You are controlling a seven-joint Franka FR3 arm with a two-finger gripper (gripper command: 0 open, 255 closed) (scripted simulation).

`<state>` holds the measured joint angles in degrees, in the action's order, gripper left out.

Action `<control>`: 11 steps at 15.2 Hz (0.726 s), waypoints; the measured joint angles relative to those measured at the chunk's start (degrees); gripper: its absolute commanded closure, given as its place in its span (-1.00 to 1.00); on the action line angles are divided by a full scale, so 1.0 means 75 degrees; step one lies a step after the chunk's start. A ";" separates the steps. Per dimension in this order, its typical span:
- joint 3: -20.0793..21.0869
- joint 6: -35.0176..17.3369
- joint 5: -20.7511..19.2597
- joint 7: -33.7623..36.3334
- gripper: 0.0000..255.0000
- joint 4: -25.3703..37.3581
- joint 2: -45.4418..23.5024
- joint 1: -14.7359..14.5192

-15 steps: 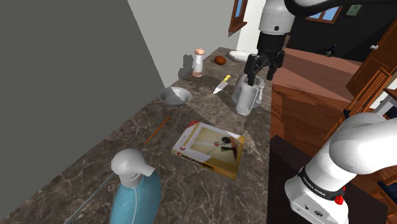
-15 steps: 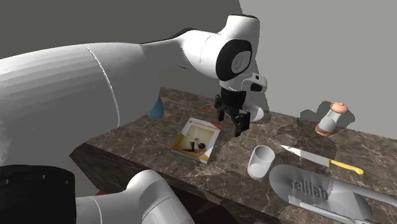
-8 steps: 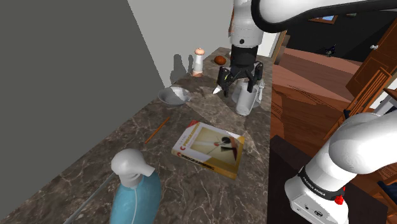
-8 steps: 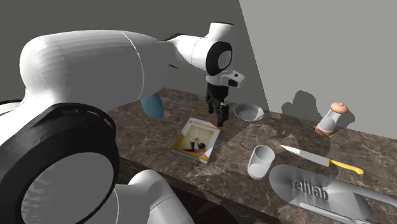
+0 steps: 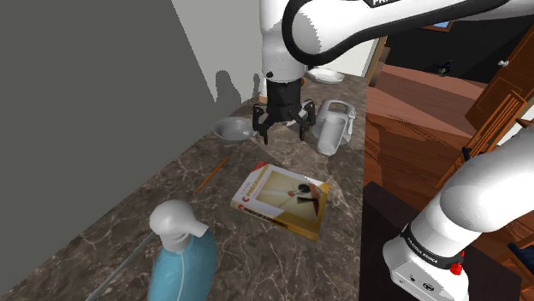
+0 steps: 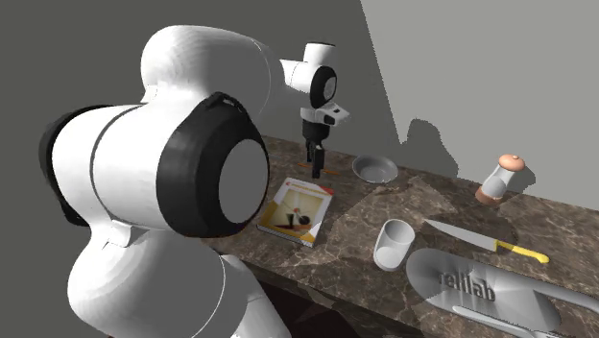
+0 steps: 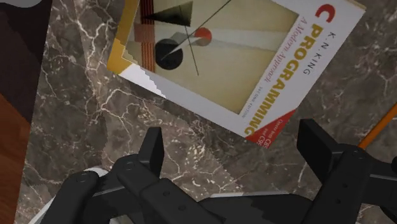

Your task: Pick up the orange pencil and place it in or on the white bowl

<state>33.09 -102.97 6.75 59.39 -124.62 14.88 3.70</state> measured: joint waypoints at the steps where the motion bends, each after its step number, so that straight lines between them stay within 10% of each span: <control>1: 0.0166 -0.0072 -0.0096 0.0396 -1.00 0.0174 -0.0308 0.0023; 11: 0.0697 -0.0148 -0.2082 0.4419 -1.00 0.3037 -0.4321 -0.0656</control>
<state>38.32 -104.07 -8.87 92.53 -101.84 -17.52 -1.22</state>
